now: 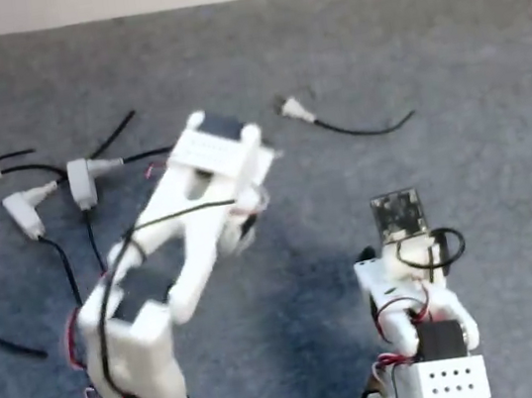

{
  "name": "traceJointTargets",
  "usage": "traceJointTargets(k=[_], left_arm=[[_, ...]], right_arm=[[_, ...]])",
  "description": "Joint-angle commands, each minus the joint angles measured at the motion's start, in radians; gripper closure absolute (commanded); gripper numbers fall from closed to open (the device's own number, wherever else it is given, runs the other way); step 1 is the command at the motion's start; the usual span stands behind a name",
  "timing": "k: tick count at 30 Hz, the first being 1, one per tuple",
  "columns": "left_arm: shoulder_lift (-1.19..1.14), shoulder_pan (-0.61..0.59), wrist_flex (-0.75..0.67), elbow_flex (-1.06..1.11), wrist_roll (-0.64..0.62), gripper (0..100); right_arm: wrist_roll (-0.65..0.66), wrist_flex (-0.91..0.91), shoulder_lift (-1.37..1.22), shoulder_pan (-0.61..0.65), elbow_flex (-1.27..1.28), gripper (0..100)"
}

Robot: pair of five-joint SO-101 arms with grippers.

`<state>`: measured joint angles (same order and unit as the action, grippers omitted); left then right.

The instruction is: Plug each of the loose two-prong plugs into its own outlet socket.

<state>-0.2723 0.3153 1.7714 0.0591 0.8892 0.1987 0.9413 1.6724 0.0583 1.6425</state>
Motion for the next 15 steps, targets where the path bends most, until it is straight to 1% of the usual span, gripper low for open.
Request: traceJointTargets(k=[1, 3, 5, 9, 15], left_arm=[[0.209, 0.012, 0.015, 0.263, 0.060, 99], [0.274, 0.010, 0.009, 0.364, 0.064, 97], [0.334, 0.004, 0.009, 0.430, 0.066, 90], [0.404, -0.036, -0.003, 0.446, 0.068, 81], [0.418, -0.087, -0.071, 0.452, 0.066, 80]], right_arm=[[-0.009, -0.018, 0.008, 0.008, 0.007, 63.0], [-0.009, -0.018, 0.008, 0.008, 0.007, 63.0], [-0.009, -0.018, 0.008, 0.008, 0.007, 63.0], [-0.009, -0.018, 0.008, 0.008, 0.007, 63.0], [-0.009, -0.018, 0.008, 0.008, 0.007, 63.0]])
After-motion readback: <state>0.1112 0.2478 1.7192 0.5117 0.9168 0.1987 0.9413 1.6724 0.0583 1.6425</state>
